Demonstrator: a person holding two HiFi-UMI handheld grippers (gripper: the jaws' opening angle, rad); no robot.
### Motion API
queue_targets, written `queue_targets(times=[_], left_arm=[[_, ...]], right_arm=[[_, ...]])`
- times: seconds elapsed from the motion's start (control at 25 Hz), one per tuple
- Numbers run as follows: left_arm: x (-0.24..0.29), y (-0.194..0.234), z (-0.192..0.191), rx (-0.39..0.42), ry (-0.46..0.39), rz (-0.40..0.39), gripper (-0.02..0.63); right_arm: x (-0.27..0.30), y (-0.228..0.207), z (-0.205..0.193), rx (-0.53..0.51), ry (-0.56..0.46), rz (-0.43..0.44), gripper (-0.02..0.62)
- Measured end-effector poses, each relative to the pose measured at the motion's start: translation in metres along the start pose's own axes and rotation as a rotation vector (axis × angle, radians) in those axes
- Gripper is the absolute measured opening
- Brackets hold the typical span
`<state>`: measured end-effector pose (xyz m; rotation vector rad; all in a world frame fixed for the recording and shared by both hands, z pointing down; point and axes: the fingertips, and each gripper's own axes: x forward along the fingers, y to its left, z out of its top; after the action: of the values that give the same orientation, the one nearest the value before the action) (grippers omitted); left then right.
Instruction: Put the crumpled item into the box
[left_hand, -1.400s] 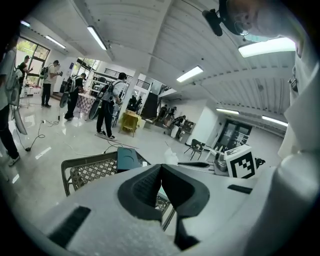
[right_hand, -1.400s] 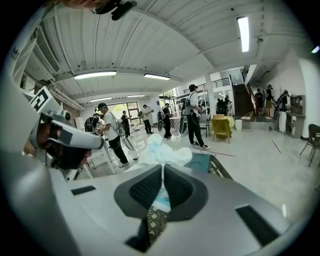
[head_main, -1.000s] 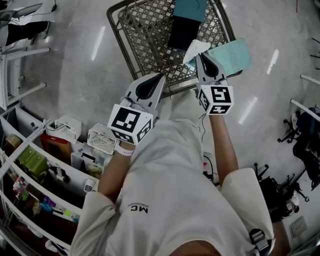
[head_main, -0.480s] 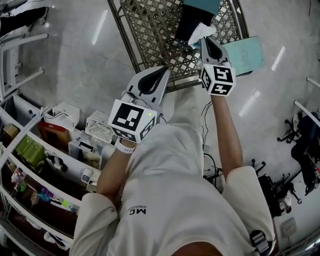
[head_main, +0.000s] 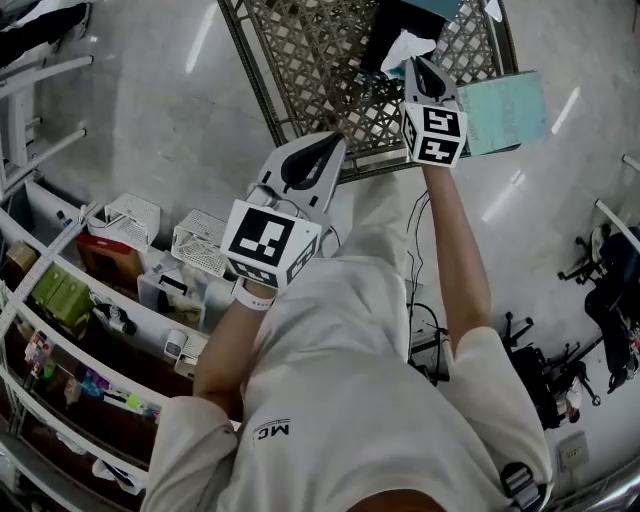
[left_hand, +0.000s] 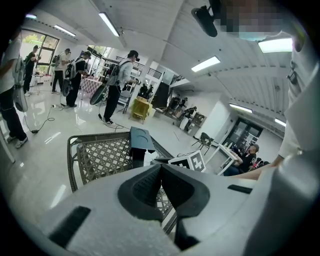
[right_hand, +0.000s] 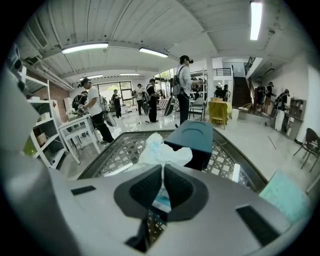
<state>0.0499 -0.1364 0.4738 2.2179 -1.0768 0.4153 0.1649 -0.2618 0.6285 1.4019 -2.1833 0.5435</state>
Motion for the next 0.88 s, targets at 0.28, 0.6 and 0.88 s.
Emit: queue_targets(times=[0.28,0.6,0.88], left_arm=[[0.013,0.012,-0.012,-0.006,0.024,-0.003,0.025],[0.016,0.015,-0.012,0.001,0.038,-0.020,0.025],[0.011,0.006,-0.005,0.015,0.029,-0.042,0.025]], right_arm=[[0.029,-0.006,-0.027,0.015,0.053,-0.028,0.031],[0.036,-0.004,-0.035,0.057,0.077,-0.024,0.043],[0.019,-0.007,-0.027,0.087,0.059,-0.041,0.043]])
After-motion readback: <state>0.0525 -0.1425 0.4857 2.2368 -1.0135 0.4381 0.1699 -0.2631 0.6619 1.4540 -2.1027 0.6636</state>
